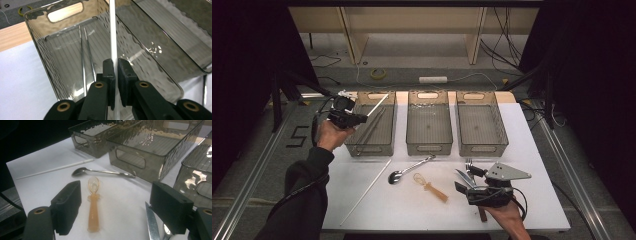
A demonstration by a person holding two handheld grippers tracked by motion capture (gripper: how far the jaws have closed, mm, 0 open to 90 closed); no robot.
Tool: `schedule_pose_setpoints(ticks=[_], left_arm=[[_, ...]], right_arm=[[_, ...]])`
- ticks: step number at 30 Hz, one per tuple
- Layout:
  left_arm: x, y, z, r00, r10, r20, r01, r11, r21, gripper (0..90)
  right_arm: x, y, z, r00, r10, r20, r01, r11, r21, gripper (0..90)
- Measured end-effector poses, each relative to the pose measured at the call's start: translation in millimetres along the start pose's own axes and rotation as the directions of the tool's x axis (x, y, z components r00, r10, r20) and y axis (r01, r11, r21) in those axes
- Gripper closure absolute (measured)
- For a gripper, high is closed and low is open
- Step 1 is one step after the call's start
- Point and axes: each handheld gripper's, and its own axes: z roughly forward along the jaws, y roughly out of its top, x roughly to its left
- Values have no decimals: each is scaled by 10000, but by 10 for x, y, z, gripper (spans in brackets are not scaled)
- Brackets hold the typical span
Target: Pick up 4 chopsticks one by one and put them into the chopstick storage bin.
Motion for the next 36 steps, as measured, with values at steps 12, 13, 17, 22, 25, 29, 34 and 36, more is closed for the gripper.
schedule_pose_setpoints(ticks=[12,13,17,22,25,29,34,36], left_arm=[[50,76,245,9993,54,-383,-41,9995,324,847],[56,83,260,9992,43,-395,-30,9995,318,846],[70,104,333,9988,21,-482,-2,9992,404,847],[95,123,433,9987,-35,-502,65,9982,590,846],[103,139,472,9988,-64,-493,98,9976,680,846],[123,151,521,9988,-94,-478,130,9971,746,846],[145,144,591,9989,-202,-431,239,9958,879,846],[152,142,618,9989,-230,-416,266,9957,890,845]], right_arm=[[-5,-4,-4,10000,45,-23,-45,10000,-38,263],[-6,-4,-4,10000,45,-19,-45,10000,-30,264],[-1,-2,-2,10000,4,-41,-4,10000,-11,263],[-5,-3,-4,10000,35,-53,-35,10000,-50,264],[-5,-3,-3,10000,36,-66,-37,10000,-46,264],[-3,-3,-2,10000,42,-78,-43,10000,-51,263],[-9,-4,-8,10000,42,-83,-43,10000,-46,263],[-9,-5,-6,10000,59,-69,-59,10000,-53,263]])
